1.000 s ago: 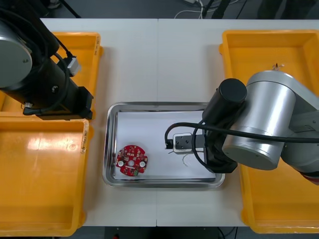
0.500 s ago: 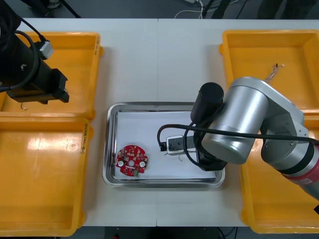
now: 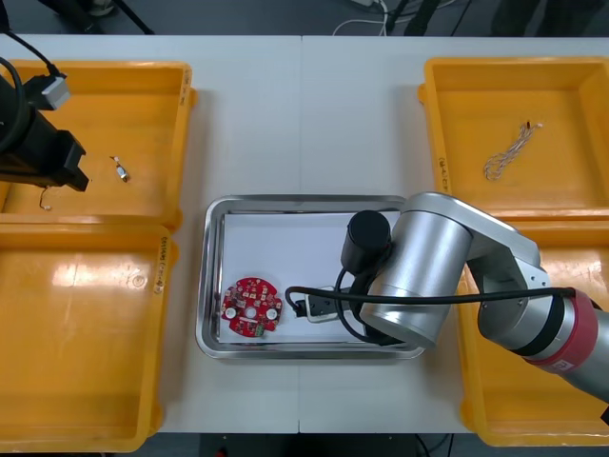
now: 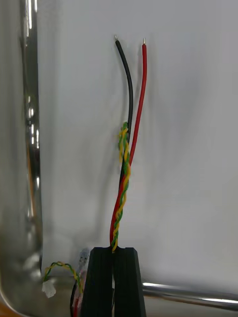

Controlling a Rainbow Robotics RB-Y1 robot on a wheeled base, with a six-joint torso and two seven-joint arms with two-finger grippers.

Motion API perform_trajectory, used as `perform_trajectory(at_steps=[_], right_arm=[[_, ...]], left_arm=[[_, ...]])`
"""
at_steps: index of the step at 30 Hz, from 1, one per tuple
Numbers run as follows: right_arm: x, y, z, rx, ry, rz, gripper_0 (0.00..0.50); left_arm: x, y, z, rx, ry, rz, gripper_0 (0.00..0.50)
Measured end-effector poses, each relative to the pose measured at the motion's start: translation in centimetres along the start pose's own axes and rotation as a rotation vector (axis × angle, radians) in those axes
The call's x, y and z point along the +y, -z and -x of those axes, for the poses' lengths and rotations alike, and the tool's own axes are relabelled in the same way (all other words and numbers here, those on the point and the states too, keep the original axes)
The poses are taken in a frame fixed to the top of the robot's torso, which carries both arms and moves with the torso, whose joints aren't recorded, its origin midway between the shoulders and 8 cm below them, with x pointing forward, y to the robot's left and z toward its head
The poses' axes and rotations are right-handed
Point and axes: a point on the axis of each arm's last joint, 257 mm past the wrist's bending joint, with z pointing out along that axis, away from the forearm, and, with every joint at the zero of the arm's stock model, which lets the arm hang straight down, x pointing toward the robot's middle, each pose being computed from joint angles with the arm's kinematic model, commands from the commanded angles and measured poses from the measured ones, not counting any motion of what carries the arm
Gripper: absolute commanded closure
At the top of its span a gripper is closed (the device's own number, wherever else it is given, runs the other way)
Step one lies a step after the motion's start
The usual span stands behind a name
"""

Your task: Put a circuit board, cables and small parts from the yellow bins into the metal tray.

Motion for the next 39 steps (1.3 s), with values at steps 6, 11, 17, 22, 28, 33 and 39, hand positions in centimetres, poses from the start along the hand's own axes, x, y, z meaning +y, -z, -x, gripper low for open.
perform_trajectory(at_steps=[6, 11, 17, 22, 28, 33, 39], right_arm=[[-0.7, -0.3, 0.6, -0.024, -0.009, -0.037, 0.500], [-1.0, -0.2, 0.9, -0.025, -0.011, -0.054, 0.148], [-1.0, -0.1, 1.3, -0.030, -0.010, -0.055, 0.000], [-0.9, -0.1, 1.2, -0.024, -0.010, -0.051, 0.000], [-0.7, -0.1, 1.1, -0.016, -0.010, -0.044, 0.000], [-0.2, 0.1, 0.0, 0.027, -0.013, -0.021, 0.000], [-0.2, 2.0, -1.3, 0.066, -0.033, -0.011, 0.000]], left_arm=[[2.5, -1.1, 1.7, -0.049, 0.095, 0.011, 0.000], [3.8, -2.1, 3.1, -0.094, 0.140, 0.010, 0.000], [5.3, -2.9, 4.4, -0.145, 0.131, 0.027, 0.000], [6.6, -3.3, 5.2, -0.176, 0.072, 0.062, 0.000], [7.7, -4.3, 5.8, -0.198, 0.105, 0.066, 0.000], [7.9, -5.0, 6.0, -0.206, 0.115, 0.075, 0.000], [7.9, -6.2, 6.3, -0.217, 0.132, 0.074, 0.000]])
